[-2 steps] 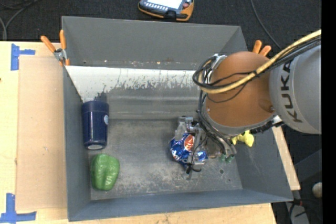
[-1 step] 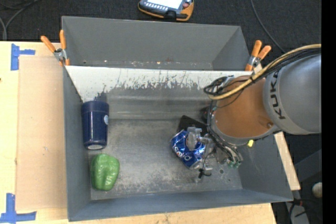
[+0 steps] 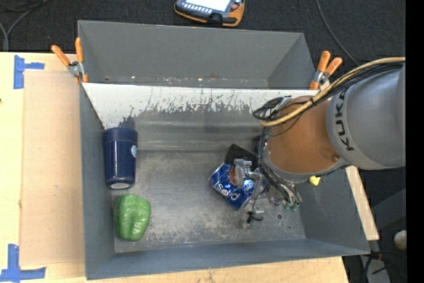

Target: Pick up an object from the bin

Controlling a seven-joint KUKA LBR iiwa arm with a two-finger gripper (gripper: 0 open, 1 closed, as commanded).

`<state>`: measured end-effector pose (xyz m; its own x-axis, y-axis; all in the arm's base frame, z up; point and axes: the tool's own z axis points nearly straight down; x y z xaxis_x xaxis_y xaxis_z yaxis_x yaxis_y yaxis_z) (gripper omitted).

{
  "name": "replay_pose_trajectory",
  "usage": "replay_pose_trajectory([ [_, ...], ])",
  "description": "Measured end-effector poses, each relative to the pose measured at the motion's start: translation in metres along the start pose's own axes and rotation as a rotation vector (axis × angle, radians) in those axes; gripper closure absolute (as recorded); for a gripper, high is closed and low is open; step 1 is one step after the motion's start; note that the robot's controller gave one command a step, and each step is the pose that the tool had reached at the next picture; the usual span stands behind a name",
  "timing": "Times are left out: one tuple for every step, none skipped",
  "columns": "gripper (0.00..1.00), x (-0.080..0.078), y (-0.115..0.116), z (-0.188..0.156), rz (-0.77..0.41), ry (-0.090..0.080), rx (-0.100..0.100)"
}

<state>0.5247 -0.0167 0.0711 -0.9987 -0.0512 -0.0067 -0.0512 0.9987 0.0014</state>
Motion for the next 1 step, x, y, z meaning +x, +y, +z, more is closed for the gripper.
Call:
replay_pose_trajectory([
  [0.00,0.0050,-0.0111,0.0049,0.006,0.004,0.003],
])
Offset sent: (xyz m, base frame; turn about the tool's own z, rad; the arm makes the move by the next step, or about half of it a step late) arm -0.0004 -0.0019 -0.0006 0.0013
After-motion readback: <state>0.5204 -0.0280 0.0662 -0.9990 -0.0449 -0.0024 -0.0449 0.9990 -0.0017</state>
